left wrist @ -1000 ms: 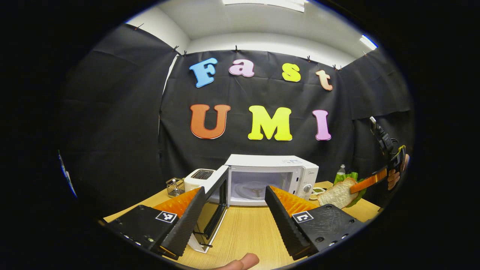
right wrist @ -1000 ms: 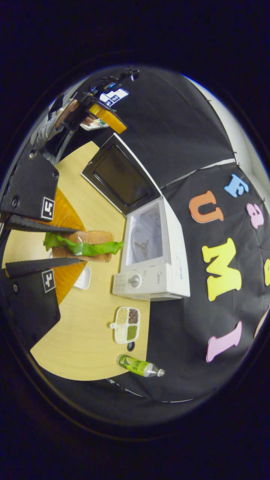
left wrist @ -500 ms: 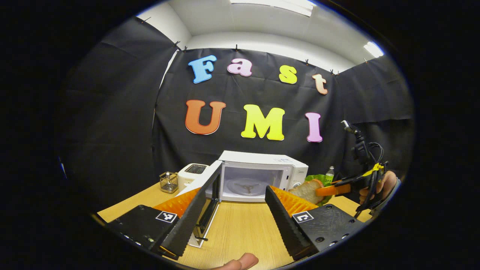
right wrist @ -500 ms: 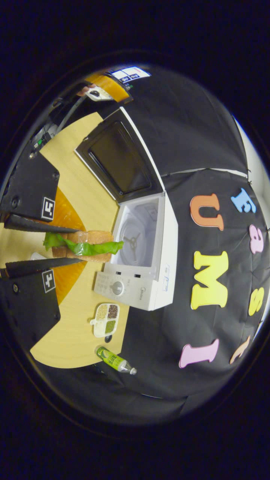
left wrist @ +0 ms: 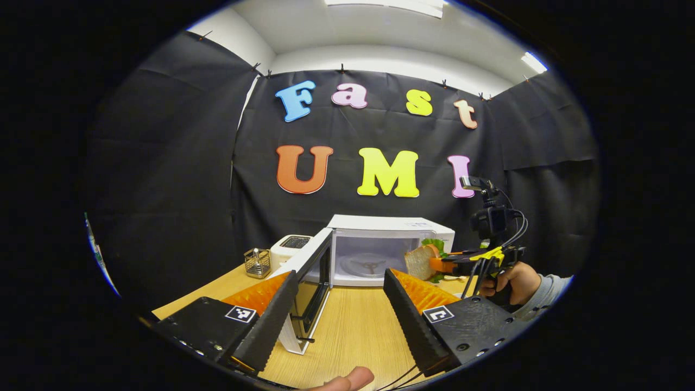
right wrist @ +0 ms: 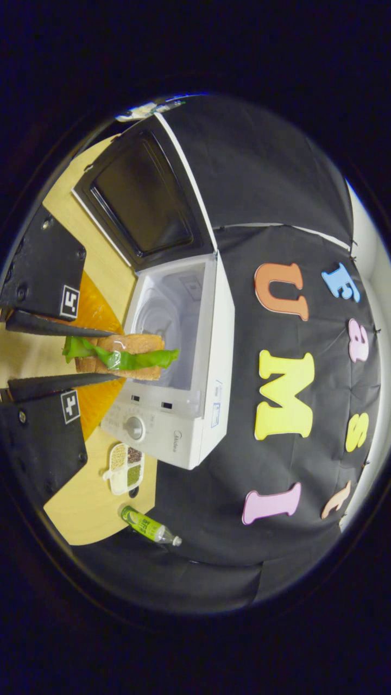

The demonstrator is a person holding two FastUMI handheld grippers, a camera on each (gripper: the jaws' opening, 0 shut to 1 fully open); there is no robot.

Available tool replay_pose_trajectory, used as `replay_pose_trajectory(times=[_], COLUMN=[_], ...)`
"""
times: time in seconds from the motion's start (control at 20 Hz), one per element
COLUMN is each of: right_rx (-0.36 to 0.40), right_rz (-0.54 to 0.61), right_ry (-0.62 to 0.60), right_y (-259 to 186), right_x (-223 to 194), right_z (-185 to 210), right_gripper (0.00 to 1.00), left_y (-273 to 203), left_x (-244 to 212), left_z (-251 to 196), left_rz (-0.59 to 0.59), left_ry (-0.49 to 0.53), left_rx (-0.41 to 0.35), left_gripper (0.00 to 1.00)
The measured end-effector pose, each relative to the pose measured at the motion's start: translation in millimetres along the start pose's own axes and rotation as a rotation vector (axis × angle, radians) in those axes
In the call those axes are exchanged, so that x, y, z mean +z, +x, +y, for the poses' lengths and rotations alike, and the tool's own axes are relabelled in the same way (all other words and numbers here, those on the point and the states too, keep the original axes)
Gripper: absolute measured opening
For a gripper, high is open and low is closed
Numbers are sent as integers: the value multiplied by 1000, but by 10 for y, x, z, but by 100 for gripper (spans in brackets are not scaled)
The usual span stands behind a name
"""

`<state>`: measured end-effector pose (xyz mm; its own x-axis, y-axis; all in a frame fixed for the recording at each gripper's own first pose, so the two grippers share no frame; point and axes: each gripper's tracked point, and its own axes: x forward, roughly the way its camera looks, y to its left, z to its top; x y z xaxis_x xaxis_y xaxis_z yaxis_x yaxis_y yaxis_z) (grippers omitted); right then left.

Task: Open the microwave oven with the left hand, put the food in, and close the microwave oven.

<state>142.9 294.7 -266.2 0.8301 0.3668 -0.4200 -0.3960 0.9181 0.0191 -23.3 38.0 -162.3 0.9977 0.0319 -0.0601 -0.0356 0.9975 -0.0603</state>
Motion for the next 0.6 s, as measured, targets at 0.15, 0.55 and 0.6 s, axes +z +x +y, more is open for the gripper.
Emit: replay_pose_trajectory(times=[0.15,0.55,0.6], right_rx=[-60,-156,-163], right_rz=[-79,-149,-166], right_ry=[-4,21,29], right_y=[234,1037,1142], right_x=[108,95,107], right_z=[122,458,502], right_gripper=[35,34,34], left_y=[-12,-50,-62], left_x=[-75,-99,-101], left_z=[23,225,232], left_rz=[9,19,23], left_ry=[6,9,-4], left_rx=[5,-12,-23], left_gripper=[95,95,95])
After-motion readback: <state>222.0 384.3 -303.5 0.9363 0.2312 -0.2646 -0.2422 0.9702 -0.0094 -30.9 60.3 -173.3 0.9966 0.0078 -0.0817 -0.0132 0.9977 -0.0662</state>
